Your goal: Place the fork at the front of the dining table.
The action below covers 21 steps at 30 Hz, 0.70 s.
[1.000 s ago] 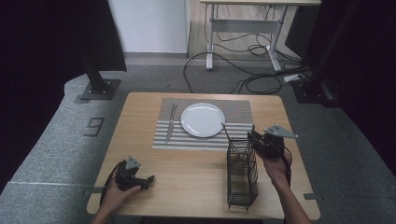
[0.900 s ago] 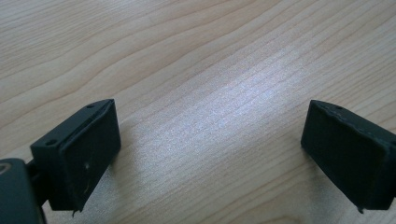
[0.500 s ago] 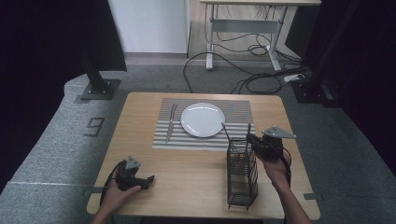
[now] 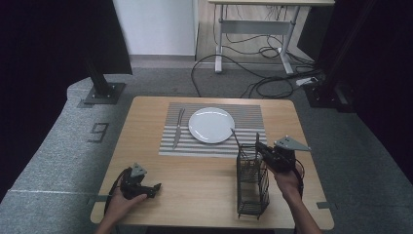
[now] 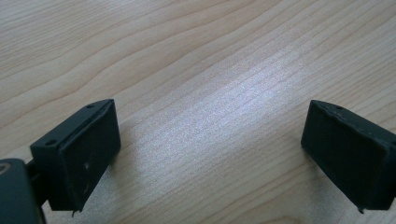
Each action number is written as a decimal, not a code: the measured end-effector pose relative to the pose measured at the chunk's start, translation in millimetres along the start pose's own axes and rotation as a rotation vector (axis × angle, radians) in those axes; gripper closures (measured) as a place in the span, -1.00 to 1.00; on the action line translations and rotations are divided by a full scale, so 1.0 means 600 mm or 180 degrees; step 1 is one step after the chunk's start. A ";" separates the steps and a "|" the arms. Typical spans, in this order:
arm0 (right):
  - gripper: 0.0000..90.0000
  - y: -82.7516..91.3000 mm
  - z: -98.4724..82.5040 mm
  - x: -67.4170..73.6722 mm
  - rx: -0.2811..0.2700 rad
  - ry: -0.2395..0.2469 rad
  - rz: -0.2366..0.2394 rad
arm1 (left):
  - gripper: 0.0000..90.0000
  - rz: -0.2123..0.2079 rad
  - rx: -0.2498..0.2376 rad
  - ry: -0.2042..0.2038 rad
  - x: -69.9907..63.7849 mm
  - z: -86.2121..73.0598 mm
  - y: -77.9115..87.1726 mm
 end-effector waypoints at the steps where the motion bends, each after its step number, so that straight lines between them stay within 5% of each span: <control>1: 0.92 0.002 0.000 0.000 -0.0013 0.0013 -0.0002 | -0.91 0.0000 0.0000 0.0000 0.000 0.000 0.000; 11: 0.92 0.035 0.026 0.003 -0.0313 0.0039 0.0012 | -0.91 0.0002 0.0003 -0.0005 0.000 0.000 0.000; 21: 0.92 0.069 0.070 -0.010 -0.0567 -0.0099 0.0050 | -0.91 -0.0002 -0.0001 -0.0007 0.000 0.000 0.000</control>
Point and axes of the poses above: each handheld gripper's, and its own axes: y roughly backward along the jaws, z roughly out of its top, x roughly to its left, the point moved 3 cm from there along -y, roughly forward along the jaws, and after that the axes turned 6 degrees about x, right-handed, at the moved point
